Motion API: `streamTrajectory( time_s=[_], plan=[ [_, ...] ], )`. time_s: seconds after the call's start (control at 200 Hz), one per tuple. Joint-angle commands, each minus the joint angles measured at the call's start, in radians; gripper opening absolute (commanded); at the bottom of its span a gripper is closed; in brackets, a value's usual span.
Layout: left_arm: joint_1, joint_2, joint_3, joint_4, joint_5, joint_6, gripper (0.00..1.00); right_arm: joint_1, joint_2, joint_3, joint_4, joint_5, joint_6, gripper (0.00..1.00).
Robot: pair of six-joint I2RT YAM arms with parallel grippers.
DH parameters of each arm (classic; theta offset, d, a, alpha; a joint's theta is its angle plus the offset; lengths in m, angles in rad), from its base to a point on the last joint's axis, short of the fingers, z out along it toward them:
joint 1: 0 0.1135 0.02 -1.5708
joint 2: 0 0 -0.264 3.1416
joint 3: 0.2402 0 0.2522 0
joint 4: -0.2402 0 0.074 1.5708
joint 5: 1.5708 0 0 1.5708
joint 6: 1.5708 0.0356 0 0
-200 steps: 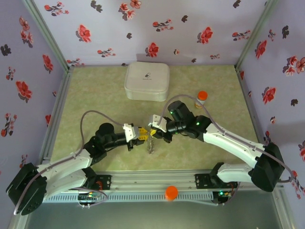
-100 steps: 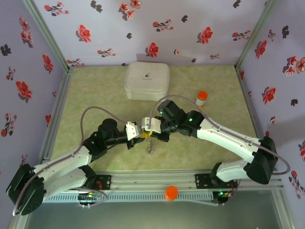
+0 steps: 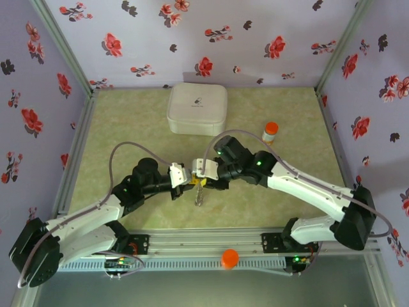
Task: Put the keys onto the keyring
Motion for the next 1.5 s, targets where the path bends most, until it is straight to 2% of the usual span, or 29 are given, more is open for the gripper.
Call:
streamTrajectory(
  time_s=[0.0, 0.32, 0.96, 1.495],
  plan=[
    [-0.003, 0.007, -0.013, 0.111, 0.023, 0.007, 0.00, -0.050, -0.064, -0.059, 0.097, -0.059, 0.069, 0.31],
    [-0.004, 0.018, -0.042, 0.187, 0.016, 0.006, 0.00, -0.072, -0.089, -0.128, 0.141, -0.096, 0.123, 0.27],
    [-0.003, -0.012, -0.057, 0.206, 0.013, -0.003, 0.00, -0.074, -0.068, -0.109, 0.129, -0.088, 0.133, 0.00],
    [-0.002, -0.012, -0.077, 0.268, 0.016, -0.032, 0.00, -0.090, -0.032, -0.104, 0.077, -0.047, 0.135, 0.00]
  ],
)
